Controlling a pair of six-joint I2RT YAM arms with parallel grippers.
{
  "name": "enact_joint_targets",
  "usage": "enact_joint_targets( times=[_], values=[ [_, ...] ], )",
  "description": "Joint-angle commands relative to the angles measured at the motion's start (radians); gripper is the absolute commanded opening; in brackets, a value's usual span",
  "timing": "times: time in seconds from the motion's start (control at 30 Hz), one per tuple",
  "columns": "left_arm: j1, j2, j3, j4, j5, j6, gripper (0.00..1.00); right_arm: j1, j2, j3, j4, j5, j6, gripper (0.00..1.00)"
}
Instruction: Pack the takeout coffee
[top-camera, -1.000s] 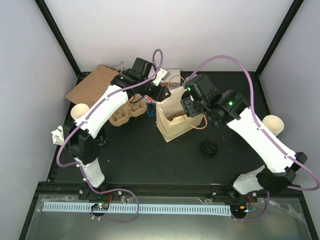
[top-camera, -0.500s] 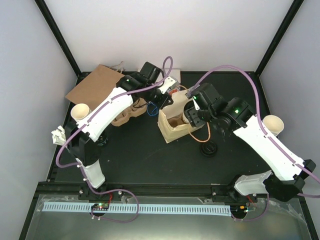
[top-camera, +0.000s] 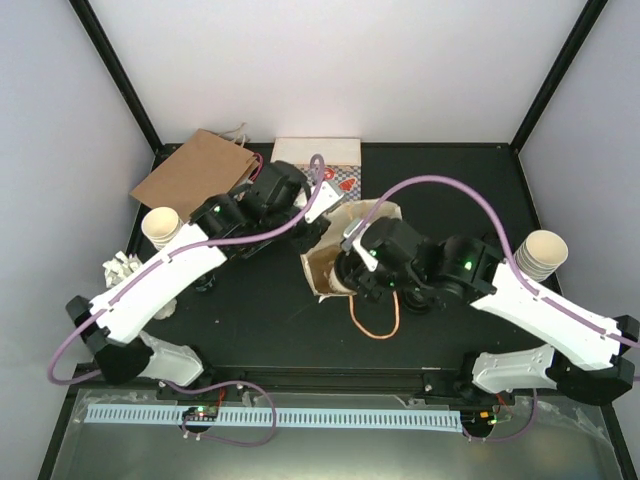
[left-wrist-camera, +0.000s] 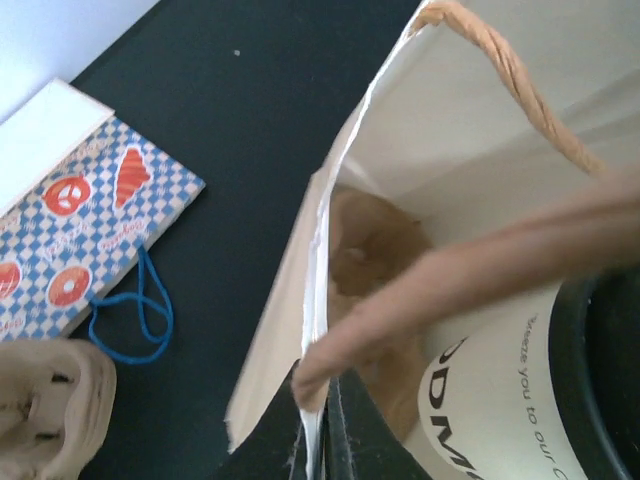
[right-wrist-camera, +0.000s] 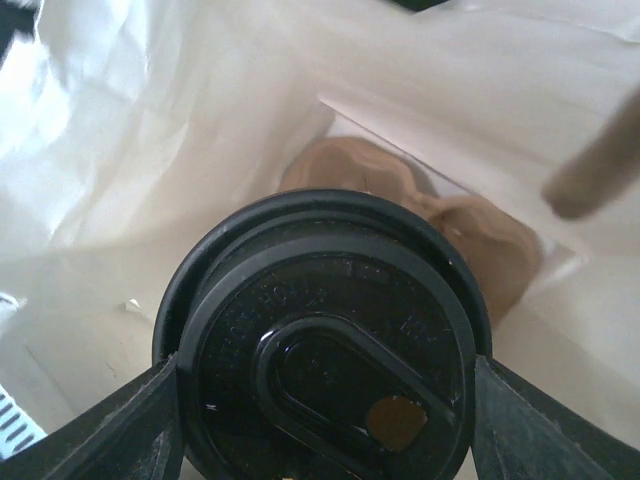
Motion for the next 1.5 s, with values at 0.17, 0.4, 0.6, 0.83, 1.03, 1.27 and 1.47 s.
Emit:
enact_joint_targets(
  times=[0.17,0.4,0.6,0.83,1.03,1.27,1.47],
  values=[
    [-0.062,-0.266,-0.273,0.149,-0.114,0.002,0.01,0.212,-0.039,-0.145,0.142,0.057,-0.019,0.54],
    [-0.108,-0.415,-0.429,0.214,-0.171,0.005,0.01,0.399,0.023,-0.169,0.182,0.202,-0.052,0.54],
    [-0.123,-0.474,-0.478,0.204,-0.173,0.004,0.02,0.454,0.039,-0.182,0.234,0.273,-0.082,0.53],
    [-0.134,-0.523,-0.533,0.223,-0.18,0.01,0.02,0.455,0.033,-0.206,0.282,0.464,-0.086,0.49],
    [-0.138,-0.536,-0.536,0.231,-0.168,0.02,0.02,0.455,-0.01,-0.263,0.342,0.483,-0.214,0.5],
    [-0.142,-0.56,-0.548,0.243,-0.181,0.035,0.02,0.454,0.013,-0.271,0.305,0.472,-0.303,0.51],
    [-0.142,-0.567,-0.55,0.233,-0.199,0.045,0.01,0.456,0.005,-0.296,0.353,0.436,-0.334,0.53]
  ],
)
